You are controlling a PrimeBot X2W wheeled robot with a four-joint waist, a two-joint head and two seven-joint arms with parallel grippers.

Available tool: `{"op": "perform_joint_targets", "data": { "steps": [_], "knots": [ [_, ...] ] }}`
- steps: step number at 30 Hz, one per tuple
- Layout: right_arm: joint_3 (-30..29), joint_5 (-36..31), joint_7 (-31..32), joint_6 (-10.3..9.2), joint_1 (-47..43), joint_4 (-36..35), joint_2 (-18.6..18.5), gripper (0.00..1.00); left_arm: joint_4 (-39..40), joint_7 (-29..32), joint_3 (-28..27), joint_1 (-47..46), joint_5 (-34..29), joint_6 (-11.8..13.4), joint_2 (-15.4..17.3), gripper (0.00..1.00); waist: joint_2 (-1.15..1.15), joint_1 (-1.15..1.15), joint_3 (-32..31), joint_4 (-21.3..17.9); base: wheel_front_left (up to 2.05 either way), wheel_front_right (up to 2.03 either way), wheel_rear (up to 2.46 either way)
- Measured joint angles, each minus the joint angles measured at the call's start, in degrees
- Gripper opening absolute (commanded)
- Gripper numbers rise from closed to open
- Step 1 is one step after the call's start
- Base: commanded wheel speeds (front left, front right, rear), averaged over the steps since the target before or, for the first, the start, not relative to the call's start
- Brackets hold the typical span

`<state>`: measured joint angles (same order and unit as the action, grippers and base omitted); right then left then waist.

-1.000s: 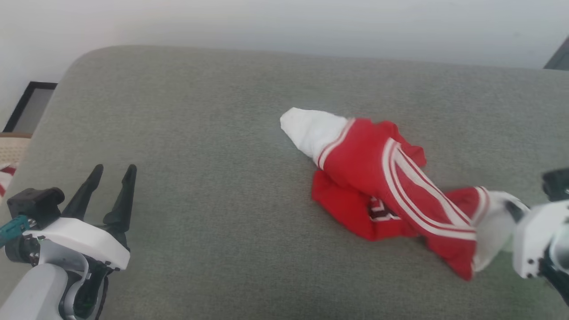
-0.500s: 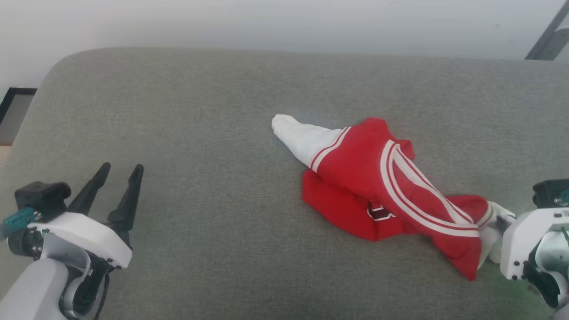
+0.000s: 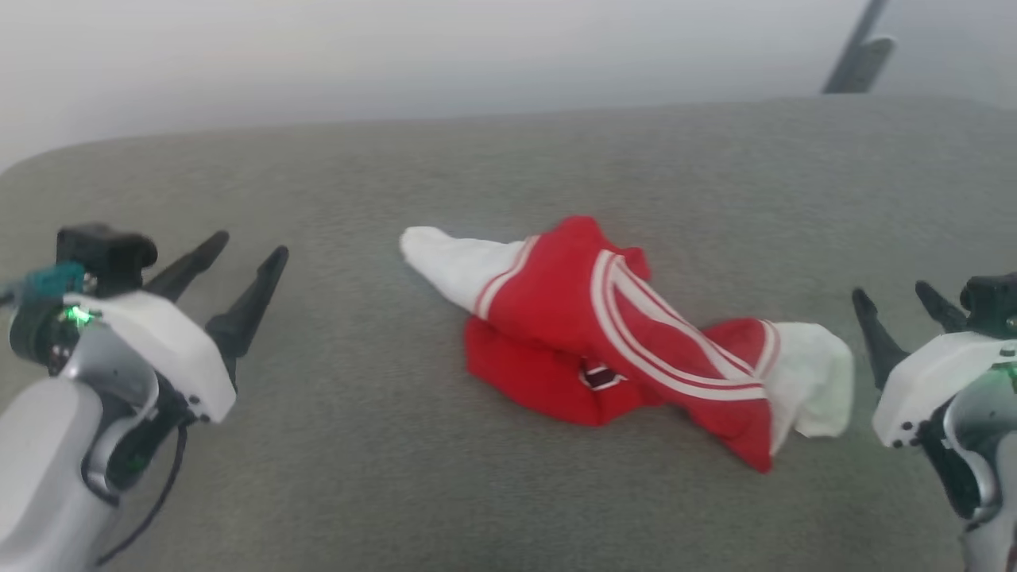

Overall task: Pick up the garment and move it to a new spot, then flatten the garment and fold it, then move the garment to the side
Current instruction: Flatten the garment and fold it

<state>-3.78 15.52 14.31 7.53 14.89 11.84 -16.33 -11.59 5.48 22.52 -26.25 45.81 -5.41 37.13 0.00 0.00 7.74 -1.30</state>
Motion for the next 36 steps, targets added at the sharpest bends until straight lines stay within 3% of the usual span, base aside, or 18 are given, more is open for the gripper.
{"op": "perform_joint_targets", "data": {
  "steps": [12, 22, 31, 32, 33, 34, 36],
  "knots": [
    [-2.4, -9.8, -19.8, 0.0, -0.2, -4.3, 10.9, 1.0, -5.5, 13.8, 5.6, -10.1, 2.6, -1.6, 2.3, 1.0, 0.0, 0.0, 2.3, -11.8, 0.0, 0.0, 0.0],
    [-2.4, -10.5, -23.8, 0.0, 0.7, -2.0, 13.1, 1.0, -17.1, 22.5, 9.3, -16.7, 3.2, -1.9, 3.4, 1.0, 0.0, 0.0, 8.3, -18.4, 0.0, 0.0, 0.0],
    [-1.8, -8.8, -25.9, 0.0, 2.6, -0.9, 13.2, 1.0, -25.5, 25.7, 10.7, -21.2, 1.9, -1.9, 3.3, 1.0, 0.0, 0.0, 12.5, -21.1, 0.0, 0.0, 0.0],
    [-1.8, -8.4, -26.2, -0.01, 2.8, -0.9, 13.2, 1.0, -26.3, 26.4, 10.7, -21.8, 2.3, -1.9, 3.0, 0.81, 0.0, 0.0, 12.8, -21.3, 0.0, 0.0, 0.0],
    [-1.8, -8.4, -26.4, 0.0, 3.0, -0.9, 13.3, 1.0, -26.9, 26.8, 10.7, -22.3, 2.7, -1.9, 2.8, 0.47, 0.0, 0.0, 13.1, -21.4, 0.0, 0.0, 0.0],
    [-1.8, -8.4, -26.7, 0.0, 3.0, -0.9, 13.3, 1.0, -27.4, 26.9, 10.7, -22.6, 2.9, -2.0, 2.5, 0.0, 0.0, 0.0, 13.3, -21.5, 0.0, 0.0, 0.0],
    [-1.8, -8.0, -27.0, -0.01, 3.1, -1.0, 13.3, 1.0, -28.5, 27.3, 10.7, -23.4, 3.2, -2.0, 2.2, 0.0, 0.0, 0.0, 13.6, -21.6, 0.0, 0.0, 0.0]
  ]
}}
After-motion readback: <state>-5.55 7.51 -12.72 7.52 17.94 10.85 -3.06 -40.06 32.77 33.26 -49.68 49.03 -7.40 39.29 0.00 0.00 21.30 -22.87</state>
